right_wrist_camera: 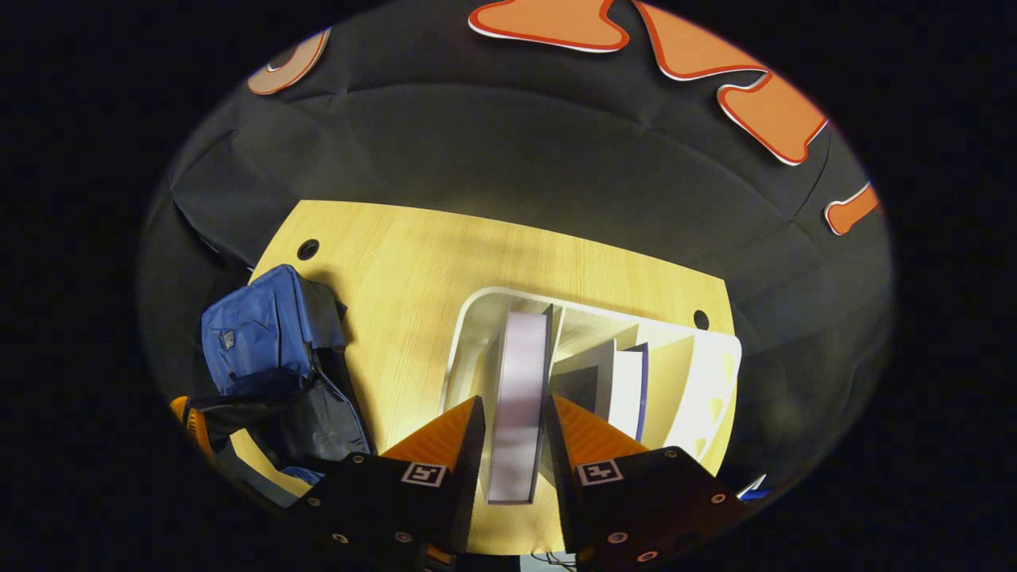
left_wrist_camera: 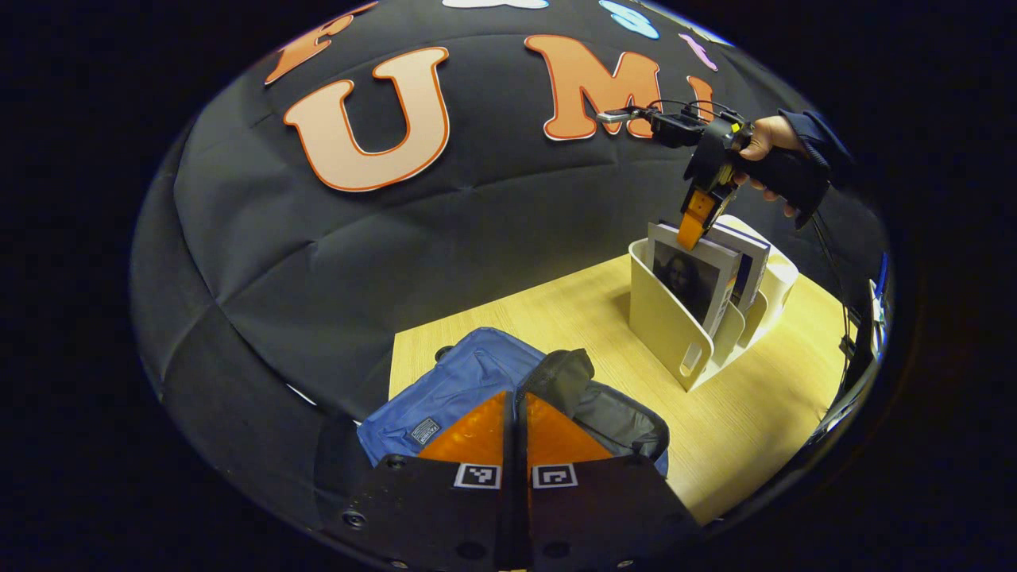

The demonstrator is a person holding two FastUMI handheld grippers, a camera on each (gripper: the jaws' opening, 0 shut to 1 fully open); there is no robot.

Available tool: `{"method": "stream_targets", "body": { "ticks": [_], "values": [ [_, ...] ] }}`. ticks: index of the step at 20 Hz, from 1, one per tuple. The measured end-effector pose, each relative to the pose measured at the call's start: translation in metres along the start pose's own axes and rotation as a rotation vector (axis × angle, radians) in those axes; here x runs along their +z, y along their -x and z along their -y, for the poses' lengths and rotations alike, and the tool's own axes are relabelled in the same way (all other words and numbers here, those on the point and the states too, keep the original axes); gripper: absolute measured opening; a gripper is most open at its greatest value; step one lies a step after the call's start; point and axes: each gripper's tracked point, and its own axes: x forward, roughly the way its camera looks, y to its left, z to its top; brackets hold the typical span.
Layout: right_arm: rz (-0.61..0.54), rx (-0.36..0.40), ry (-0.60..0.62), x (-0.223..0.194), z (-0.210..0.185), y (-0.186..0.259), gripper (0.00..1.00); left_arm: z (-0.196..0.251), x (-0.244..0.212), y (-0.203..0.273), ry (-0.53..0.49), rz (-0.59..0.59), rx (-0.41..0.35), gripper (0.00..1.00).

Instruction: Open the schoolbag, grab two books from the bookshelf and put them into the schoolbag.

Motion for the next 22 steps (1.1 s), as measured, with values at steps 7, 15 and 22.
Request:
{"method": "stream_targets", "body": {
  "ticks": [7, 15, 22],
  "values": [
    [-0.082, 0.021, -0.050, -0.013, -0.009, -0.030, 0.44, -0.001, -0.003, 0.000, -0.007, -0.011, 0.007, 0.00],
    [-0.140, 0.060, -0.107, -0.025, -0.023, -0.043, 0.50, 0.003, -0.003, 0.002, -0.044, -0.018, 0.003, 0.01],
    [-0.101, 0.092, -0.169, -0.019, -0.004, -0.015, 0.37, 0.002, -0.003, 0.000, -0.058, -0.018, 0.007, 0.00]
  ]
}}
